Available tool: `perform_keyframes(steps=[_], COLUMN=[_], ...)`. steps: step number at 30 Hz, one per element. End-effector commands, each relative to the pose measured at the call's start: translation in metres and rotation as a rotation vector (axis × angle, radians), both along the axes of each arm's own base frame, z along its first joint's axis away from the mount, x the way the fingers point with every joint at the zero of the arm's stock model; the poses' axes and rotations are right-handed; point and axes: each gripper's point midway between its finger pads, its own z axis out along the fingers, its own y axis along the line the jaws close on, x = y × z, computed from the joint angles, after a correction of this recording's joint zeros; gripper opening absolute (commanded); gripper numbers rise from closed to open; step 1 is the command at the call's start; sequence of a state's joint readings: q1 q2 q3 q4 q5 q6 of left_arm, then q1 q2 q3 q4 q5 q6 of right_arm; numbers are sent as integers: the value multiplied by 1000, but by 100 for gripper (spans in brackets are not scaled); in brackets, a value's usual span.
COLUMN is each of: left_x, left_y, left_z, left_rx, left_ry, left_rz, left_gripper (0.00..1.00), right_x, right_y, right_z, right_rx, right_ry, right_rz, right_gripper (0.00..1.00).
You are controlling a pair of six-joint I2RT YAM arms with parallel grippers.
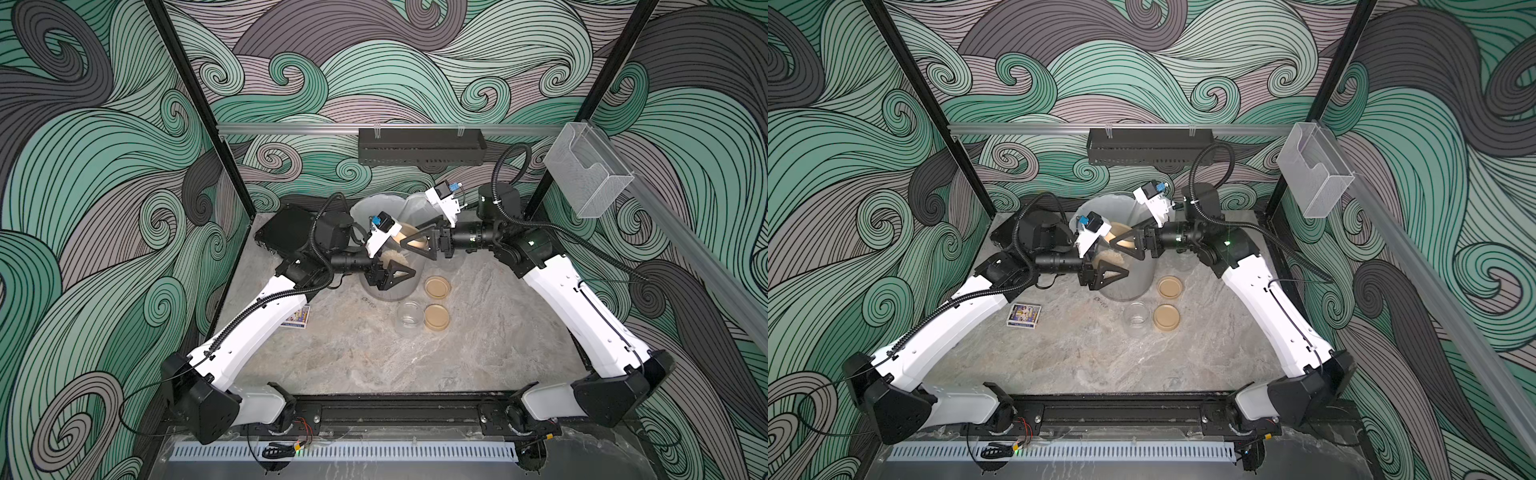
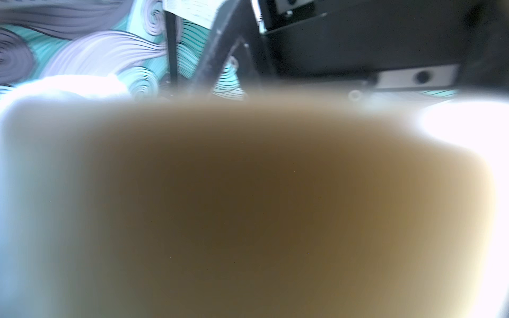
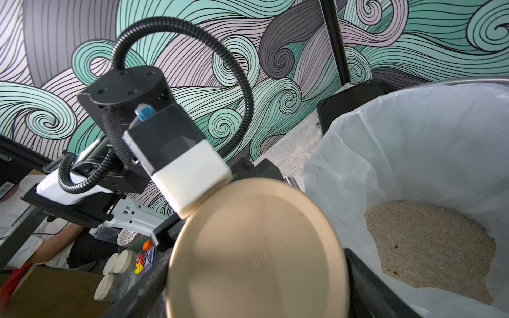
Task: Empty moldy rice from jars
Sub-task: Unscrew the lid from the jar.
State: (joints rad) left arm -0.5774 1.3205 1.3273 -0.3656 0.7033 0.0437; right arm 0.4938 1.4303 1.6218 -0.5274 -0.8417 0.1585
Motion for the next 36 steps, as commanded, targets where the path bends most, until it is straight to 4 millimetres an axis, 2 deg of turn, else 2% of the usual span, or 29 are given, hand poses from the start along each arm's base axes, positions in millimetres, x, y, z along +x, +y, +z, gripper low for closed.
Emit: perform_keyframes(steps=[1,13,18,23,36], left_x=[-26,-52,-54,-54,-49], left_y=[-9,-5,-5,-5,-6], left_z=[58,74,75,74,71], left_rx=[-168,-236,-248,-251,-248], left_ry=[-31,33,38,40,34], left_rz=[-175,-330,-342,-336,-313], left_gripper=[34,34,34,34,34], right_x=[-26,-49,-46,-39,-32], right_y=[6,-3,-6,-5,-6], right_z=[22,56,73,86,97], right_rx=[60,203,264,296,308], right_ry=[-111,-163,-183,-213,-264], right_rz=[177,433,495,497,440], right_gripper=[76,74,74,74,73])
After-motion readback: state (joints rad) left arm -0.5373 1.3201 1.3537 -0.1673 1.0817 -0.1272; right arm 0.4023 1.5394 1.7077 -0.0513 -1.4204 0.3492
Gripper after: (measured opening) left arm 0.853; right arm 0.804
